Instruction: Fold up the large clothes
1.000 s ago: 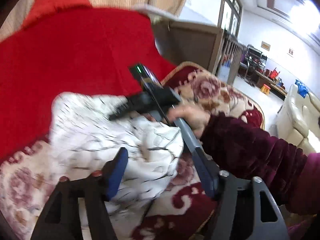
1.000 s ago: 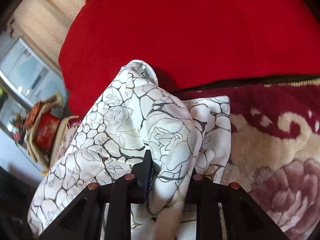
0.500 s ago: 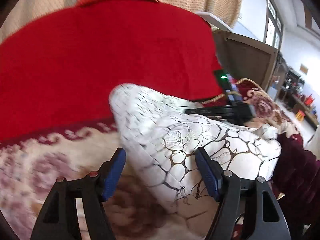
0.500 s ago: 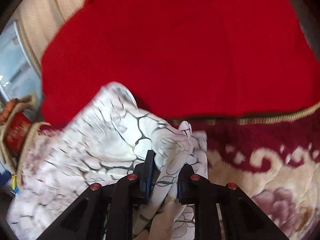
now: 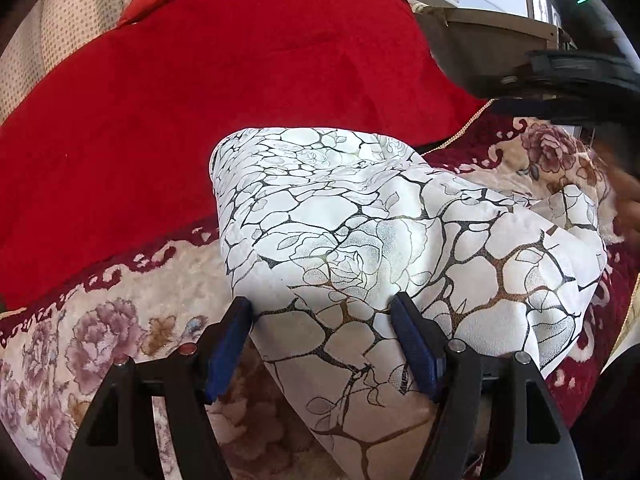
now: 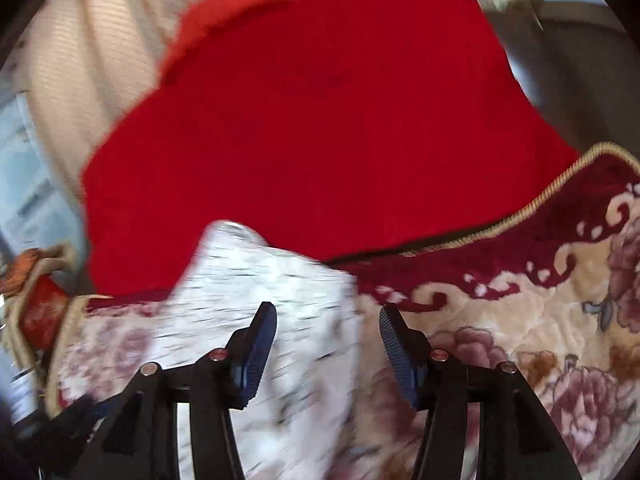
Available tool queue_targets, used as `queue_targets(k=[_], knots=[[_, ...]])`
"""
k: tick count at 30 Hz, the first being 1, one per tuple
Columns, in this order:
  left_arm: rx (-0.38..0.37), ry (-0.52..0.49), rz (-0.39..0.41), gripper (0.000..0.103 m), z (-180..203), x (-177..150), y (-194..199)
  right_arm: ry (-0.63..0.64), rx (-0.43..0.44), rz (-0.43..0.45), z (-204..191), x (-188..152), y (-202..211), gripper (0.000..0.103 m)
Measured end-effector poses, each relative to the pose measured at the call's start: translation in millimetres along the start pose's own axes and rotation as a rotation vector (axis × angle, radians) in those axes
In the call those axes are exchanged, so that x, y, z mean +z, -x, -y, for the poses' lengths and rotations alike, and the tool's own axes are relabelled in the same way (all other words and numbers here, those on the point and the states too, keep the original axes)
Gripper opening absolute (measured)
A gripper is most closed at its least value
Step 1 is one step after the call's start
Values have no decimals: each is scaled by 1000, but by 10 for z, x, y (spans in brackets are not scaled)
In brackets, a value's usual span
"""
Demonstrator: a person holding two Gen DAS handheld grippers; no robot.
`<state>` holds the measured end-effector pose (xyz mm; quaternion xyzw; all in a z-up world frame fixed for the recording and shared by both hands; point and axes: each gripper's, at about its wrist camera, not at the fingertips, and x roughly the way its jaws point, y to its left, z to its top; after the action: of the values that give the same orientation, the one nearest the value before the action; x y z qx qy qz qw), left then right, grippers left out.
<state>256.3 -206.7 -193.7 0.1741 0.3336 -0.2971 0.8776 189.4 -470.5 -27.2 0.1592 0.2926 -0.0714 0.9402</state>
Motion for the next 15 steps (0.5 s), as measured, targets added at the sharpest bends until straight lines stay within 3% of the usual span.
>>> queue_targets(k=[3, 5, 9, 12, 15], knots=[[3, 16, -1, 73, -29, -13, -14, 90, 43, -47, -363, -242, 136, 49], [3, 27, -1, 73, -34, -24, 45, 96, 59, -140, -523, -455, 18, 42], [-18, 51, -25, 78, -57, -43, 1, 70, -55, -288, -362, -954, -471, 42], [-39, 79, -36, 82, -118, -50, -24, 41, -7, -270, -247, -1054, -522, 42], [-57, 86, -48, 82, -155, -73, 0, 43, -34, -269, -296, -1076, -505, 42]])
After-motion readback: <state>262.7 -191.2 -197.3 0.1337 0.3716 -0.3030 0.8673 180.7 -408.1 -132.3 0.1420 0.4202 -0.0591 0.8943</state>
